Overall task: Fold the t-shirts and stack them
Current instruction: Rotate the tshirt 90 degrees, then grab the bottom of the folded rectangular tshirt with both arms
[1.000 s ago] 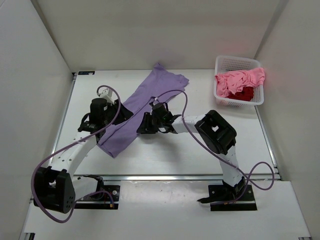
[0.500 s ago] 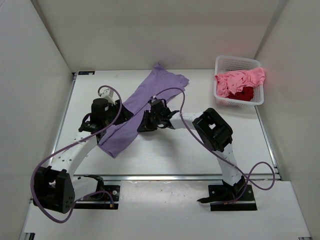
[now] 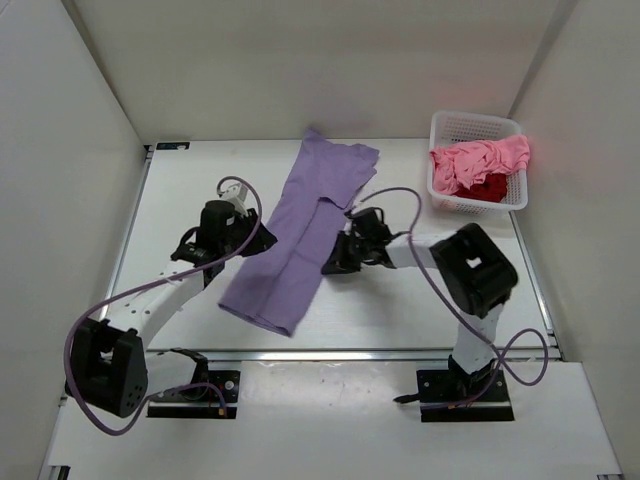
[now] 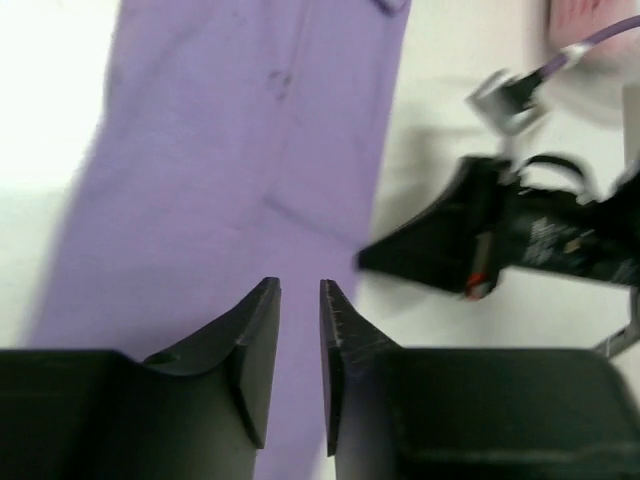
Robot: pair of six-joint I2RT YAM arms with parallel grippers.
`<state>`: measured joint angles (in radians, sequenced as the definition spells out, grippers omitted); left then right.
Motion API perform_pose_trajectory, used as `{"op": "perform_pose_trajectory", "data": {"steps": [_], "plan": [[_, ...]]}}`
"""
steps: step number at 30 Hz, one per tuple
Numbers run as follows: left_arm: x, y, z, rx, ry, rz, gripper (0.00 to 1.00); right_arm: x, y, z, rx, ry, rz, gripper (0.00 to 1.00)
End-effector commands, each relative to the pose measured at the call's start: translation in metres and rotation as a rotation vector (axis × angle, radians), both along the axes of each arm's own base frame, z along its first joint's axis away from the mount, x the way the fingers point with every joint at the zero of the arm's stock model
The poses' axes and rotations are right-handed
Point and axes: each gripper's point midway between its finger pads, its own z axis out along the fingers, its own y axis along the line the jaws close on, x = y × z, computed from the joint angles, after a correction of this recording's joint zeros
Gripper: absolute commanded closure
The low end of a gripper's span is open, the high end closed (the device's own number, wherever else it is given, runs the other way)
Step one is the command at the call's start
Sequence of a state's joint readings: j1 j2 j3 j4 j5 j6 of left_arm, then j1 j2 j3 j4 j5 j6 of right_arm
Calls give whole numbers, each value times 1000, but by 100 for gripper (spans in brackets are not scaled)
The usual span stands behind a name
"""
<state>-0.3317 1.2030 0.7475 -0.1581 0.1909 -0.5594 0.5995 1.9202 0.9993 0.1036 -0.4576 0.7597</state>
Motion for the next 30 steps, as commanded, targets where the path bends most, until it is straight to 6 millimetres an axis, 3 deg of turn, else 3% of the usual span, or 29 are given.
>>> {"op": "perform_pose_trajectory", "data": {"steps": [1, 6, 8, 9, 11, 14, 18, 20, 25, 30], "plan": [[-20, -10, -27, 45, 72, -64, 68, -15, -69, -12, -64, 28, -42, 100], [-58, -16, -69, 66, 202, -144, 65, -42, -131, -11, -132, 34, -75, 100], [-69, -15, -80, 97, 239, -169, 60, -45, -144, -2, -126, 7, -112, 91], [-79, -16, -87, 121, 270, -197, 58, -43, -150, 4, -111, -7, -131, 80], [-96, -19, -96, 148, 331, -249, 52, -45, -153, 14, -99, -22, -131, 66], [-125, -9, -110, 206, 415, -273, 50, -69, -147, 15, -144, -11, -85, 62], [-149, 6, -121, 228, 480, -288, 40, -136, -127, 1, -151, 100, 37, 61], [-158, 6, -124, 216, 519, -308, 37, -157, -127, -4, -170, 138, 57, 61], [-183, -3, -136, 238, 587, -397, 37, -175, -132, 1, -158, 158, 47, 57], [-185, -6, -135, 195, 584, -396, 40, -190, -122, -5, -127, 199, 84, 54]]}}
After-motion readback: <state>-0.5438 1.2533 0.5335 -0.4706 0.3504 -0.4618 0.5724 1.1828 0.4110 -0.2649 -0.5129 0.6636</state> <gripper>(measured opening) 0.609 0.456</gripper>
